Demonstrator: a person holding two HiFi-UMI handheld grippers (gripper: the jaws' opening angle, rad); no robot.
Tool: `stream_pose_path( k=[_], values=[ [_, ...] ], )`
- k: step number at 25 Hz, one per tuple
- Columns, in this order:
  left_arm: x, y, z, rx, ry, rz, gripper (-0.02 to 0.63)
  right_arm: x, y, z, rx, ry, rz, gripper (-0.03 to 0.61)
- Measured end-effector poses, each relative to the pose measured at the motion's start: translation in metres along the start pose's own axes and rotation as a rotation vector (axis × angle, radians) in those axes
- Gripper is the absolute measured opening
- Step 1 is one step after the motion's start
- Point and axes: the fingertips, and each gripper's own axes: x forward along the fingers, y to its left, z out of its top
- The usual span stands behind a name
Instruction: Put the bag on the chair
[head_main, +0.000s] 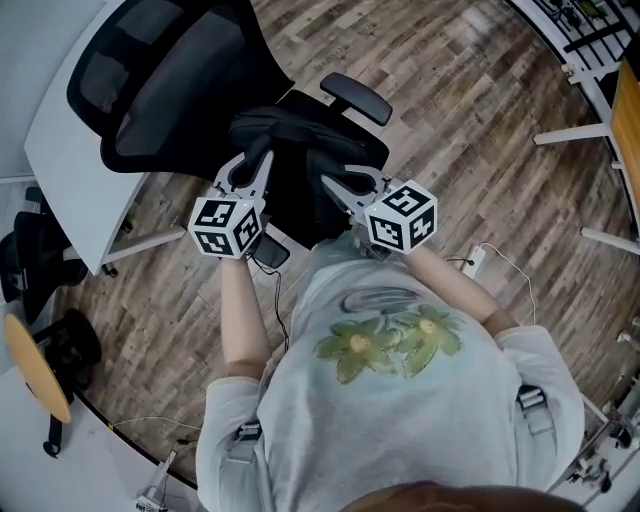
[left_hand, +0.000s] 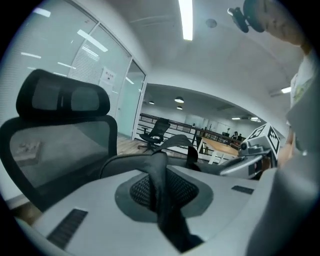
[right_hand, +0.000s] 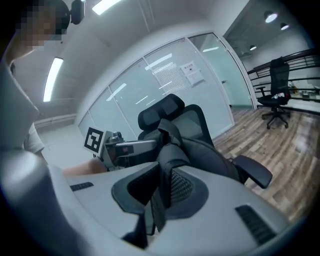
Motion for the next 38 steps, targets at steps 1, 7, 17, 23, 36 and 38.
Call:
stream_pose_path(
  k=[1,7,17,23,36,38],
  values=[
    [0.005,0.000,-0.006,-0.023,-0.011,-0.007,0.063,0.003,-0.006,-0.007,-0.013,0.009,-0.006,0.046],
    [0.033,0.001,-0.010,-0.089,-0.032,0.022,0.063,0.009,-0.036,-0.008,-0.041,0.035,-0.018,0.046],
    [0.074,-0.005,-0.048,-0.137,0.079,0.050,0.053,0.011,-0.082,-0.027,-0.014,0.132,-0.054,0.046],
    [0.098,-0.009,-0.062,-0.133,0.131,0.056,0.048,0.009,-0.113,-0.038,-0.014,0.188,-0.092,0.043],
    [0.150,-0.008,-0.092,-0.098,0.181,0.095,0.045,0.018,-0.175,-0.060,-0.009,0.217,-0.142,0.040],
    [0.157,-0.007,-0.096,-0.088,0.187,0.096,0.044,0.019,-0.186,-0.066,-0.043,0.237,-0.167,0.040]
  ],
)
